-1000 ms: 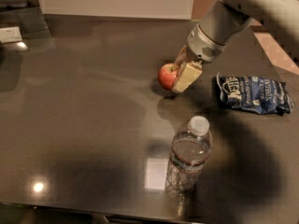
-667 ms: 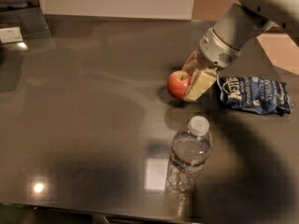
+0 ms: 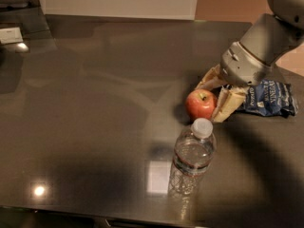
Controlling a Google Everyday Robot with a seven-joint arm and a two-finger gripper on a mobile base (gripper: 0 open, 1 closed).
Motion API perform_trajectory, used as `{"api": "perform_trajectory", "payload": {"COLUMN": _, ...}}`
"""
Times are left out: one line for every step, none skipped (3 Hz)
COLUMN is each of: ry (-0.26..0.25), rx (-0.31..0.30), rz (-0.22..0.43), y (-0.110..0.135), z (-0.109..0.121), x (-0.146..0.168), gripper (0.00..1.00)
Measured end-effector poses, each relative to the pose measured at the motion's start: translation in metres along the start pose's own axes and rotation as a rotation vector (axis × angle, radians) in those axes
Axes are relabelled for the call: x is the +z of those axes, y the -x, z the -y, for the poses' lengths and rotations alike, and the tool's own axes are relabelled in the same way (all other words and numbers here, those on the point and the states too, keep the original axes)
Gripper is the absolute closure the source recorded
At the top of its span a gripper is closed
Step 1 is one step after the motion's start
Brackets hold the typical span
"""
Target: Move apple near water bottle
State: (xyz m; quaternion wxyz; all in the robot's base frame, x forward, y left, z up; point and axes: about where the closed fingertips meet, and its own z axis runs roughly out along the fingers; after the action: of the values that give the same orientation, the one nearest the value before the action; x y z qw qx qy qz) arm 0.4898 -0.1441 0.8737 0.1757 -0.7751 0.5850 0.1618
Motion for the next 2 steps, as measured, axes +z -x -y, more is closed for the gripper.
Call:
{"api": "perform_trajectory", "payload": {"ry": 0.021, "rx": -0.075, "rz": 0.017, "y": 0.002, "z": -0.023, "x": 0.003, "gripper": 1.0}}
{"api": "perform_trajectory", "payload": {"ry": 0.05, "rx": -0.127, "rz": 0.029, "y": 0.004, "z": -0.04, "x": 0.013, "gripper": 1.0}}
